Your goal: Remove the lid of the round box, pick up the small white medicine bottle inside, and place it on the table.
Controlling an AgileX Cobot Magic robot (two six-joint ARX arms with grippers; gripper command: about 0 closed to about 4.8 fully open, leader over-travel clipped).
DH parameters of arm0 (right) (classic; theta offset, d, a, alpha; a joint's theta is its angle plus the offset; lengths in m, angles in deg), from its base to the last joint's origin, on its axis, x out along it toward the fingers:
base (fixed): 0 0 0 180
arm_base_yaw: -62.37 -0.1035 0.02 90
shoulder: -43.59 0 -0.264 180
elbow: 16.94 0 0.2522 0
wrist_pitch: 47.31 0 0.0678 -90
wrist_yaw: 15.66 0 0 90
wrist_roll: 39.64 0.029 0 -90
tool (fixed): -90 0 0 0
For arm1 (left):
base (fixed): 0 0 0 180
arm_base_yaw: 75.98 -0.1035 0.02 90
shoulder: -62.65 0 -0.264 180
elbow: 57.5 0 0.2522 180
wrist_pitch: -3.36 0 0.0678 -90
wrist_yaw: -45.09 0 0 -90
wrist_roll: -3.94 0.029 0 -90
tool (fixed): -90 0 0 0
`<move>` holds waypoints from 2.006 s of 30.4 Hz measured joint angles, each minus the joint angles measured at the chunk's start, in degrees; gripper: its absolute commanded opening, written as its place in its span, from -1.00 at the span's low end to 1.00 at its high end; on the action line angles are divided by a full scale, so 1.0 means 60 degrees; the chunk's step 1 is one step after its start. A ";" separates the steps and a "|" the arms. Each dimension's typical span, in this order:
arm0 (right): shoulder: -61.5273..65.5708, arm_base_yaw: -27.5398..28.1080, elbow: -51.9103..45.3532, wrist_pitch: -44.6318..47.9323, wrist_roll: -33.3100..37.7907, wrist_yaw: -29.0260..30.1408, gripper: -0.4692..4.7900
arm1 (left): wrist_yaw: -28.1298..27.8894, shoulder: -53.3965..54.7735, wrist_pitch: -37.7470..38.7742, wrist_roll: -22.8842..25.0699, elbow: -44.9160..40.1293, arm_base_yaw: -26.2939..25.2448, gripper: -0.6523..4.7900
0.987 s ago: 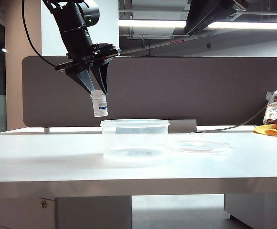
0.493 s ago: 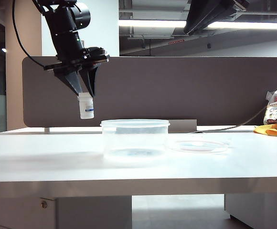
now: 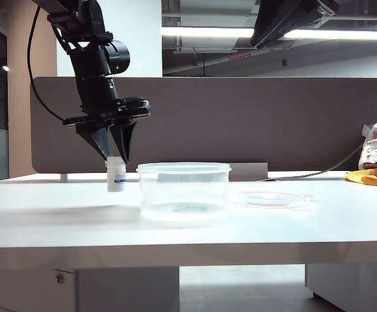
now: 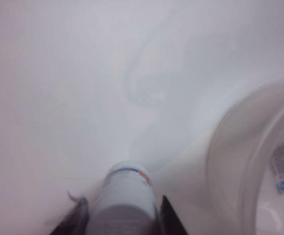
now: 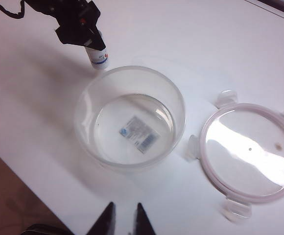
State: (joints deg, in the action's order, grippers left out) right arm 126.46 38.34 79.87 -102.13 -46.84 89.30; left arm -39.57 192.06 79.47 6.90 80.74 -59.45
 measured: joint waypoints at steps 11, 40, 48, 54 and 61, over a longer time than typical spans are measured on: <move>0.0000 0.0000 0.0000 0.0000 0.0000 0.0000 -0.62 | 0.0000 0.0175 -0.0073 0.0000 0.0000 0.0000 -0.30; 0.0011 0.0000 0.0000 0.0000 0.0000 0.0000 -0.61 | 0.0000 0.0455 -0.0098 0.0000 -0.0011 0.0000 -0.02; 0.0011 0.0000 0.0000 0.0004 0.0000 0.0000 -0.56 | 0.0000 0.0510 -0.0124 0.0000 -0.0025 0.0000 0.53; 0.0011 0.0000 0.0000 0.0004 0.0000 0.0000 -0.56 | 0.0000 0.0510 -0.0164 -0.0004 -0.0025 -0.0004 0.74; 0.0011 0.0000 0.0000 0.0000 0.0000 0.0000 -0.61 | -0.0004 0.0408 -0.0138 -0.0033 0.0000 -0.0004 0.74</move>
State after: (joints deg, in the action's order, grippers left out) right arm 126.53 38.34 79.87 -102.13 -46.84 89.30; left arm -39.59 194.51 78.64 6.70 80.74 -59.47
